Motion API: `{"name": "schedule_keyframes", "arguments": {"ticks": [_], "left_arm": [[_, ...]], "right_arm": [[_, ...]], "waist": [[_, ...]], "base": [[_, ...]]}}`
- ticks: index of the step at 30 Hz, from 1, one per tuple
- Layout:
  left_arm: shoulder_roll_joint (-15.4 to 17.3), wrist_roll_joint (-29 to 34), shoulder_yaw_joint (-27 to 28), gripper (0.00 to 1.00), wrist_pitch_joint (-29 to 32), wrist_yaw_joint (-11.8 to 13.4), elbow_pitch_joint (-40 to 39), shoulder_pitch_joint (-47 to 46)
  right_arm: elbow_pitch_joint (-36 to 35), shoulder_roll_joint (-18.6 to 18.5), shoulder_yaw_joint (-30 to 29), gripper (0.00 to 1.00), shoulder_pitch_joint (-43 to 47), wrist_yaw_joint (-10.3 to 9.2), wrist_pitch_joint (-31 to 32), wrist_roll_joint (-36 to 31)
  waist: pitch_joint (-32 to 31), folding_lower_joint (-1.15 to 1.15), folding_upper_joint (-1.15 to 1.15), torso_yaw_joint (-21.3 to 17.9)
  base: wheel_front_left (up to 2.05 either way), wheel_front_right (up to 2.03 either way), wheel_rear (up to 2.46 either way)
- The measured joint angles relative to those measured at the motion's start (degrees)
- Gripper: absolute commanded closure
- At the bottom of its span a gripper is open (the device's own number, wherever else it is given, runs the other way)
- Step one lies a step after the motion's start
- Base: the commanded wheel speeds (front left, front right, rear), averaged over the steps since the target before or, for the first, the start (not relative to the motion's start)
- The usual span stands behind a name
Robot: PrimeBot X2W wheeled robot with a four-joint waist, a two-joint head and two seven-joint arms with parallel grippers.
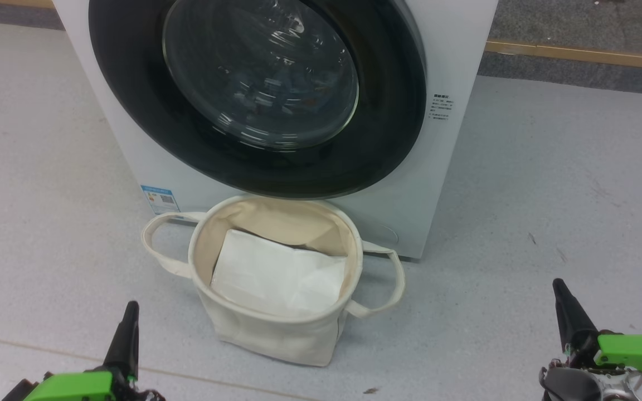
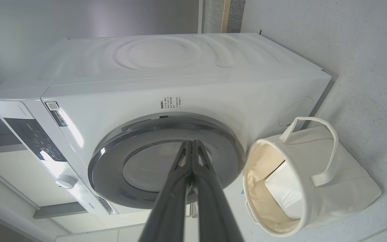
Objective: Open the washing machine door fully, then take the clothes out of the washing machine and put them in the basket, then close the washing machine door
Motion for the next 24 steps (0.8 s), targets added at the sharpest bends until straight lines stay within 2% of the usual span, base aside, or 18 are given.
{"name": "schedule_keyframes", "arguments": {"ticks": [24], "left_arm": [[0.0,0.0,0.0,1.0,0.0,0.0,0.0,0.0]], "right_arm": [[0.0,0.0,0.0,1.0,0.0,0.0,0.0,0.0]], "waist": [[0.0,0.0,0.0,0.0]], "base": [[0.0,0.0,0.0]]}}
